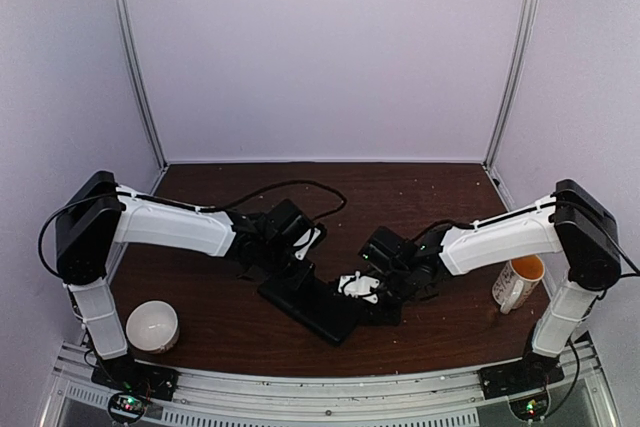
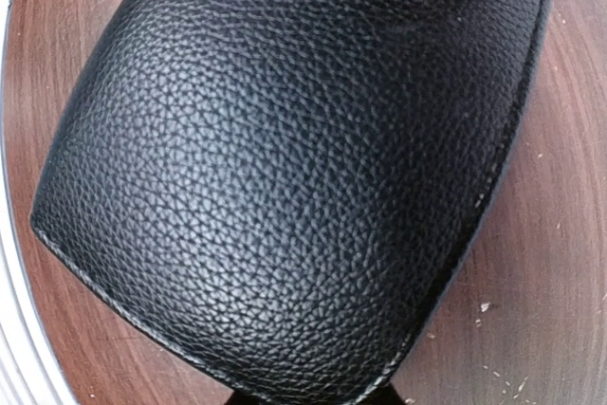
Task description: Sort the hair-cutting tools
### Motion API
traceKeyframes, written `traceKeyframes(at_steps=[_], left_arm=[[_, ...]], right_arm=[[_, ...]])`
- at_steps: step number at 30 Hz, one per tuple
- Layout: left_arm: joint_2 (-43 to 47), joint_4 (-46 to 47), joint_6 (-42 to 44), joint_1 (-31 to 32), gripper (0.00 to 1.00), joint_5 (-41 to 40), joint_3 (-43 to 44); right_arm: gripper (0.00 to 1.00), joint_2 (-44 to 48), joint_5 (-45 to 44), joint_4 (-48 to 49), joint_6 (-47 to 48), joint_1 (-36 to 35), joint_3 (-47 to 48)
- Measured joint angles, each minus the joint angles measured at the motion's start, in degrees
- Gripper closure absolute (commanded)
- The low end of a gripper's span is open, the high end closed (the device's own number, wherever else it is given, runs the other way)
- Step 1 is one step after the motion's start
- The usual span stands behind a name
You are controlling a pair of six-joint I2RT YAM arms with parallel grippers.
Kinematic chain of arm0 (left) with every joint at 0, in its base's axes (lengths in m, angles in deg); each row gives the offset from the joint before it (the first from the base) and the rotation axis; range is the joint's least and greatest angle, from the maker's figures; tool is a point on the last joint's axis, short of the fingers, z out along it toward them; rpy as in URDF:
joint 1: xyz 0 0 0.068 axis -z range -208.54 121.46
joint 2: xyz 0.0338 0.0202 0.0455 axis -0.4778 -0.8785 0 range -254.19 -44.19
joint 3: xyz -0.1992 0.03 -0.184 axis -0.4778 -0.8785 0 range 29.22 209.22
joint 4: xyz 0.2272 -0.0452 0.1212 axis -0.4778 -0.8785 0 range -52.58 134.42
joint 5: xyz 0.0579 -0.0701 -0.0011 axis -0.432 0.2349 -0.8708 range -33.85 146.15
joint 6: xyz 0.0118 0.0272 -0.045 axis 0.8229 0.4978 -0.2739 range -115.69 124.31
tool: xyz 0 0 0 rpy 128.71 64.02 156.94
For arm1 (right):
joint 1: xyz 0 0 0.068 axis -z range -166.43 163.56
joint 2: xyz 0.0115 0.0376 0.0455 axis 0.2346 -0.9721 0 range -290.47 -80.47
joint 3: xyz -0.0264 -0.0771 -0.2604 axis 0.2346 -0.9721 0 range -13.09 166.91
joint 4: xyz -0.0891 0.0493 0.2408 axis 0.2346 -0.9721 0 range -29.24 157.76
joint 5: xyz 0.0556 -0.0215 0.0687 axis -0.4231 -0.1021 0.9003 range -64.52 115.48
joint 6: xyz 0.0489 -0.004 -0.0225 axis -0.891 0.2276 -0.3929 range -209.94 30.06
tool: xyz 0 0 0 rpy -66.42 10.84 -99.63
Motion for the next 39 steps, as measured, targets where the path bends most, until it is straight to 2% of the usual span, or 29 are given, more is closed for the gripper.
traceKeyframes(at_steps=[7,13,16,21,25,30,35,39], left_arm=[[-0.15,0.2,0.28,-0.13,0.67,-0.42,0.09],[-0.17,0.57,0.5,-0.2,0.67,-1.16,0.04],[-0.09,0.61,0.61,-0.2,0.63,-1.38,-0.02],[1.7,2.34,0.33,-0.02,0.61,-1.38,-2.25],[6.49,1.84,-0.35,0.96,0.6,-1.4,-6.64],[18.08,1.64,-3.85,7.65,0.61,-6.38,-15.19],[30.86,3.39,-7.89,19.89,0.61,-13.75,-25.64],[36.26,0.39,-9.53,30.99,0.64,-24.83,-26.99]], right_arm=[[1.0,1.11,-0.37,4.44,0.24,0.0,-2.99],[1.0,2.16,-1.03,6.45,1.07,-0.02,-4.57],[1.0,3.76,-1.4,6.47,1.29,-0.85,-5.66],[1.0,4.63,-5.22,3.63,2.19,-4.76,-4.17],[1.0,4.35,-7.54,1.2,2.56,-8.98,-2.73],[1.0,4.09,-7.65,-0.39,2.45,-11.26,-1.53],[1.0,3.04,-5.77,-0.46,1.84,-11.26,-0.98],[1.0,1.16,-3.34,-0.48,1.38,-11.26,0.63]])
